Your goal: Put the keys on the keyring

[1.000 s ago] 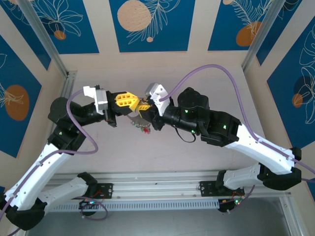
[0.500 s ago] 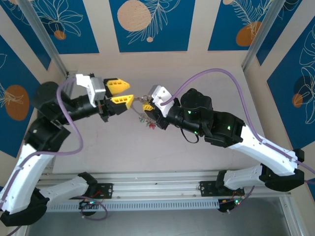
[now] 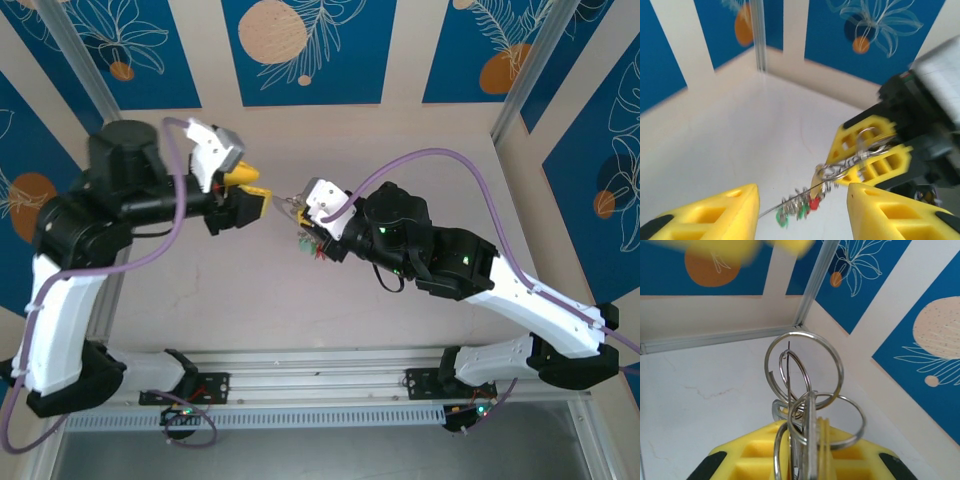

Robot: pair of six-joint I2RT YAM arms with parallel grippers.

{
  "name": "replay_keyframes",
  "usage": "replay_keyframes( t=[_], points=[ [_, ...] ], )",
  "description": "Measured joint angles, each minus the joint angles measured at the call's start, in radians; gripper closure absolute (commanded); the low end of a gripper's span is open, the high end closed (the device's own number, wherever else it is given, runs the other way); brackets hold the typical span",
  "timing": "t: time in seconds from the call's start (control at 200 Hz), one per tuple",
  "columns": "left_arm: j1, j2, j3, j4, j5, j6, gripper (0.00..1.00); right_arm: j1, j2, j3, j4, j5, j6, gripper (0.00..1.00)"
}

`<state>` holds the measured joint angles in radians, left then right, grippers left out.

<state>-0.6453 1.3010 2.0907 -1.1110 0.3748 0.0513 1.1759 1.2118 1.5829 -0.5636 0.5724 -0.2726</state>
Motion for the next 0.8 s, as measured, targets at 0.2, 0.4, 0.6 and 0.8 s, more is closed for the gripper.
replay_keyframes(
  t=[0.2, 0.4, 0.6, 0.8],
  points=[
    [-0.034, 0.069, 0.043, -0.086, -0.037, -0.062, 0.42, 0.001, -0.016, -0.106, 0.096, 0.05, -0.122, 1.0],
    [-0.067, 0.075, 0.109, -0.11, -0.048, -0.072, 0.44, -0.027, -0.016, -0.187, 0.151, 0.056, -0.22, 1.0],
    [-0.092, 0.096, 0.114, -0.115, -0.046, -0.072, 0.47, -0.067, -0.018, -0.196, 0.167, 0.045, -0.246, 1.0],
    [-0.097, 0.101, 0.066, -0.098, -0.043, -0.074, 0.51, -0.075, -0.018, -0.196, 0.16, 0.023, -0.248, 1.0]
  ],
)
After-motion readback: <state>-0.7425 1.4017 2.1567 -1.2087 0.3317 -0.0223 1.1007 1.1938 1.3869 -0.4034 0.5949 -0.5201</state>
